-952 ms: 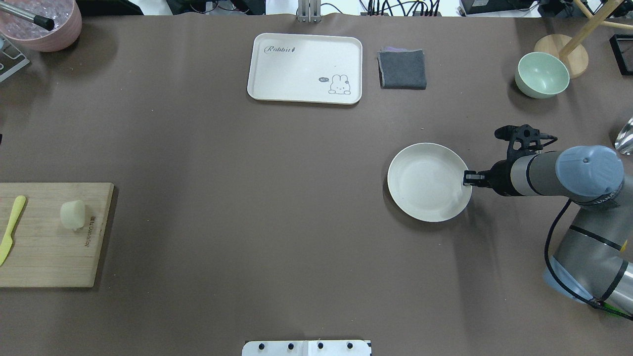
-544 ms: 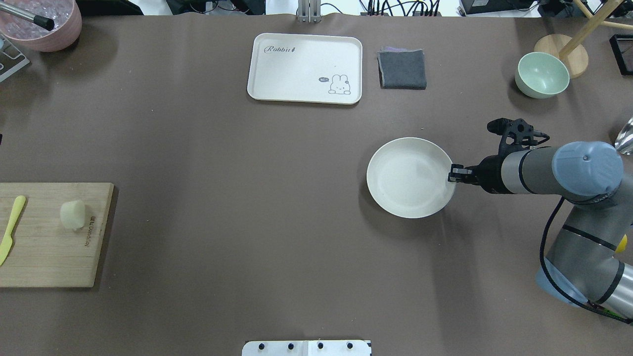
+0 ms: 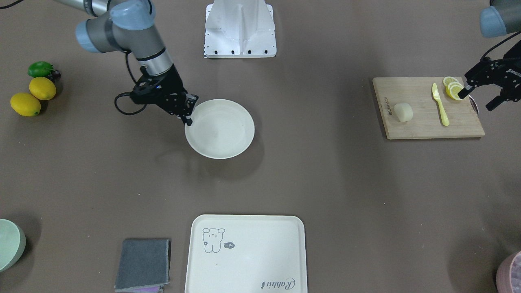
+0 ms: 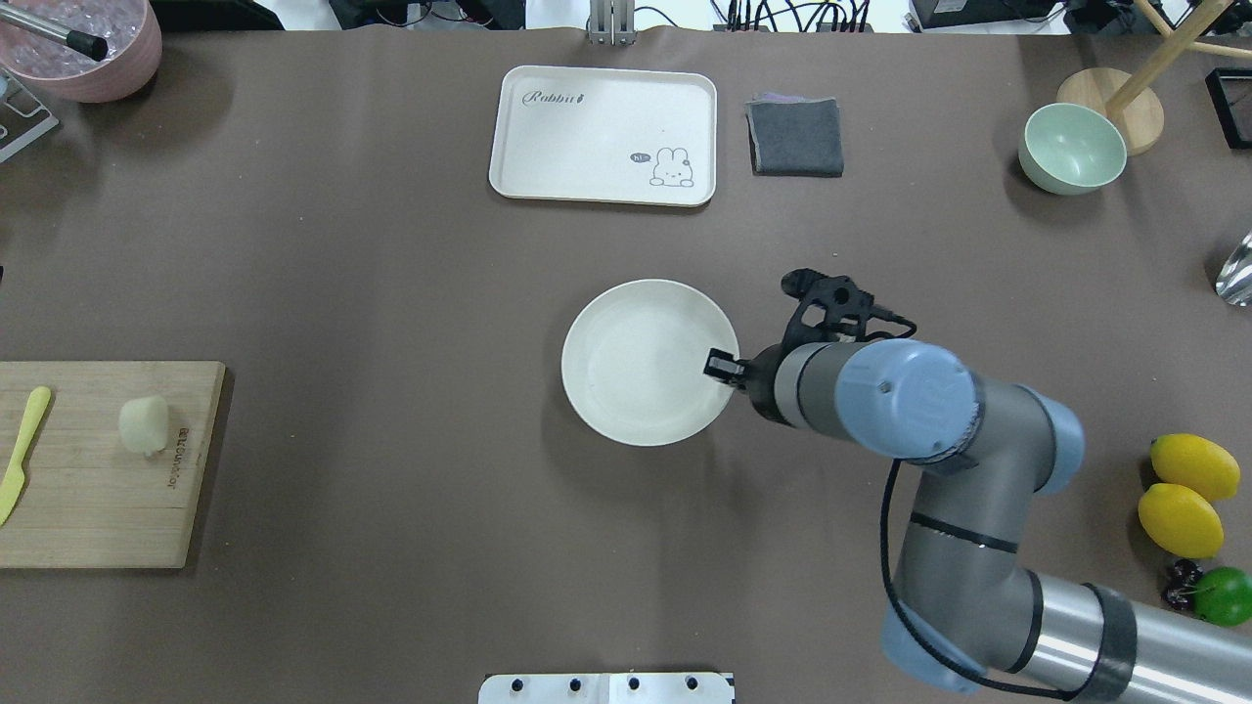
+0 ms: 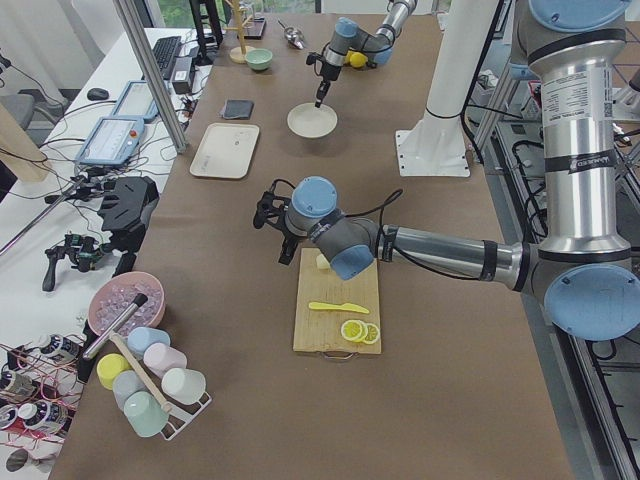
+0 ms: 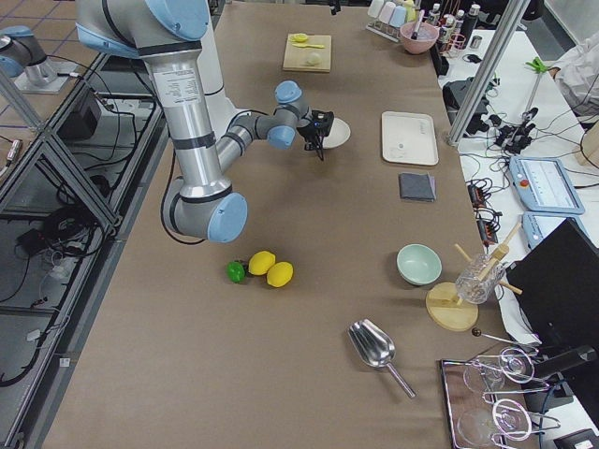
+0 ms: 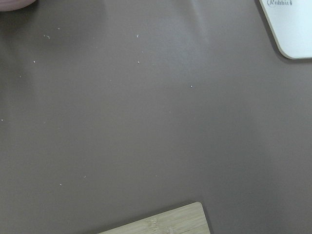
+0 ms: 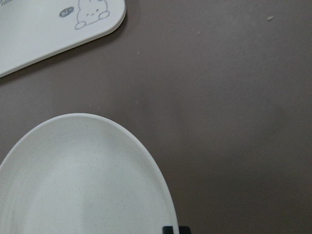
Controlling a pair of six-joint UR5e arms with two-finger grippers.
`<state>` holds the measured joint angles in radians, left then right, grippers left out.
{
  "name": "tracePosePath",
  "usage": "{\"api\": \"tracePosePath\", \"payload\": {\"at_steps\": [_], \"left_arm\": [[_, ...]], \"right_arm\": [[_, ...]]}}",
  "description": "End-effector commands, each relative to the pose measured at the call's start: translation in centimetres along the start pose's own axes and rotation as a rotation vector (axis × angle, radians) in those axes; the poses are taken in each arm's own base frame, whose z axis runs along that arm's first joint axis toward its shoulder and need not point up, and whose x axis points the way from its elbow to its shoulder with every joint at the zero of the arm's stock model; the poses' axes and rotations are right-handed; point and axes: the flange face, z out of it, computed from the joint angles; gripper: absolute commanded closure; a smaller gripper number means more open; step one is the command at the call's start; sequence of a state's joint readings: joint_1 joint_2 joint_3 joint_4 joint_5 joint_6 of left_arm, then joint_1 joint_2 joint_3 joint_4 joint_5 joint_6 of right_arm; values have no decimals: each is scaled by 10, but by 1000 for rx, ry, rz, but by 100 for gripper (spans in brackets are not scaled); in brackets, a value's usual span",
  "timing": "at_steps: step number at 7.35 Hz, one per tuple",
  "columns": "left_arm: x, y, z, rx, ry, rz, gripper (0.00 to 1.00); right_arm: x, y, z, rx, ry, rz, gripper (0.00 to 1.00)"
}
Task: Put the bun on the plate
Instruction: 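Push the white plate with the right gripper toward the table center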
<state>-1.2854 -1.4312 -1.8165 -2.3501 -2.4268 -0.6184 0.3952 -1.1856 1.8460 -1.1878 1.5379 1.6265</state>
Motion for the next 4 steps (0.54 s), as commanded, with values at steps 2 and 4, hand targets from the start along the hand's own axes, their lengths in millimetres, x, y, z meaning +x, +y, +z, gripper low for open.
{"api": "tracePosePath", "payload": {"at_steps": [2,4], "left_arm": [[-1,1,0,-2,-1,-2,3],[-2,2,0,-3,-2,-4,3]], "right_arm": [[-39,75,16,30,15,-5,100],[-49,79,23,35,16,13,24]]}}
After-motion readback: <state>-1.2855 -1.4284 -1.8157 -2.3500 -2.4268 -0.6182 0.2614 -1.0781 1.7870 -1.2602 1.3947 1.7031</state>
